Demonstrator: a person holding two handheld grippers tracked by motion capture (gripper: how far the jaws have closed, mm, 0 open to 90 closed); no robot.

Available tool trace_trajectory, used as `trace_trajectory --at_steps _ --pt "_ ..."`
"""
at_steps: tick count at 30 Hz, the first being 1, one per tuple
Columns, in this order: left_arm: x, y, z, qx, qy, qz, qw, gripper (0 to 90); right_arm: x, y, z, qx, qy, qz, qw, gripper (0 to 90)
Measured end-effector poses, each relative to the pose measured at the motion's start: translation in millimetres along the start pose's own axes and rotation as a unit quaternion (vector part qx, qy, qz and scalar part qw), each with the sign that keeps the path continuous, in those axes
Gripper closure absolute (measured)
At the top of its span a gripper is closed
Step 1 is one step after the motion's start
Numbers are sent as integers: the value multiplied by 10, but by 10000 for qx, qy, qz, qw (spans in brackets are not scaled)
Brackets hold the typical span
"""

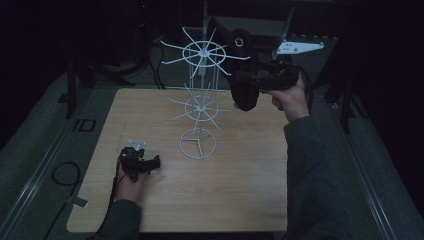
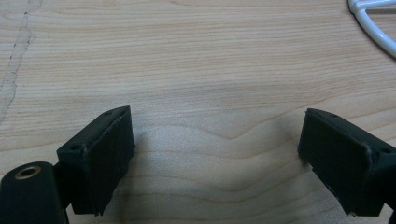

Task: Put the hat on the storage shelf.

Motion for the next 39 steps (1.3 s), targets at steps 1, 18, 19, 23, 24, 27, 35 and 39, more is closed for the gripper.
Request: trace_trajectory --at_steps 1,18,19,23,24,27,35,39 --pt "0 -2 1 -1 -3 -11 10000 115 0 1 -3 12 4 -3 10000 342" --pt "0 -2 2 -4 -14 -15 10000 115 68 -6 -74 216 111 -38 9997 156" --pt "0 -2 2 -3 -13 -16 10000 115 73 -5 -75 245 132 -66 9996 142" --pt "0 -3 2 -2 -14 -16 10000 115 91 2 -90 331 181 -101 9992 120" --pt "0 -3 2 -2 -15 -18 10000 115 96 2 -95 334 180 -105 9992 120" --pt "0 -3 2 -2 -15 -17 10000 115 112 5 -113 364 219 -112 9990 119" --pt "-1 -6 5 -8 -39 -46 10000 115 184 -21 -180 419 275 -67 9987 119" --pt "-1 -6 5 -5 -39 -44 10000 115 246 -35 -203 446 391 -56 9982 119"
Point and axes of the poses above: each handheld gripper's, and its own axes: z roughly forward along the jaws, x roughly out of its underside, y roughly to its left, the point moved 3 cm from there along z, roughly forward along the jaws, and after that the axes turned 7 degrees about -y, right-handed, at the moved point
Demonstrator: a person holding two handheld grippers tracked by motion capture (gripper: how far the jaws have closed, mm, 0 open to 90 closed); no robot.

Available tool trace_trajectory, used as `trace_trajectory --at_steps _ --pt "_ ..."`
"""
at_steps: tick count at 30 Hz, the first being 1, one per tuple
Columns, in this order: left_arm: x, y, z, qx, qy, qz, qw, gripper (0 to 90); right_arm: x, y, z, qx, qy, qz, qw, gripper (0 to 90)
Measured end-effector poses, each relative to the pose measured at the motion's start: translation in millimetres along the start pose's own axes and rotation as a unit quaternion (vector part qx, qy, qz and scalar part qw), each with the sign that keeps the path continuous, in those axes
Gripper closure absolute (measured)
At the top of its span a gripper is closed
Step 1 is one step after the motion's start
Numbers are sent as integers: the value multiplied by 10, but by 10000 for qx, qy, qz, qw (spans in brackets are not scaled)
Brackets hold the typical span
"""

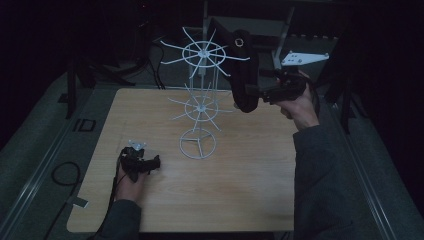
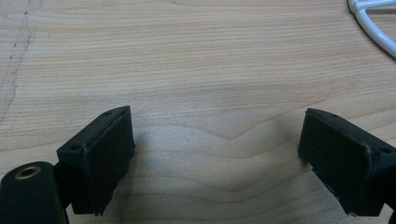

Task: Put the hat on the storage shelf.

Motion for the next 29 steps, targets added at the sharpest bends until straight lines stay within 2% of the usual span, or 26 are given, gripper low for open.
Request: trace_trajectory --at_steps 9,18,29 --pt "0 0 0 -4 0 2 10000 115 153 -67 -58 89 87 107 9999 119" --pt "0 1 0 -2 -2 4 10000 115 387 -97 -101 205 326 186 9991 118" --pt "0 1 0 -2 0 5 10000 115 574 -129 -105 187 459 295 9983 117"
Point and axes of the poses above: each handheld gripper's, and its own axes: z roughly forward along the jaws, x roughly out of its underside, y roughly to its left, the point moved 3 cm from there along z, roughly forward along the jaws, and after that the axes turned 7 degrees about -y, right-handed, at the moved point
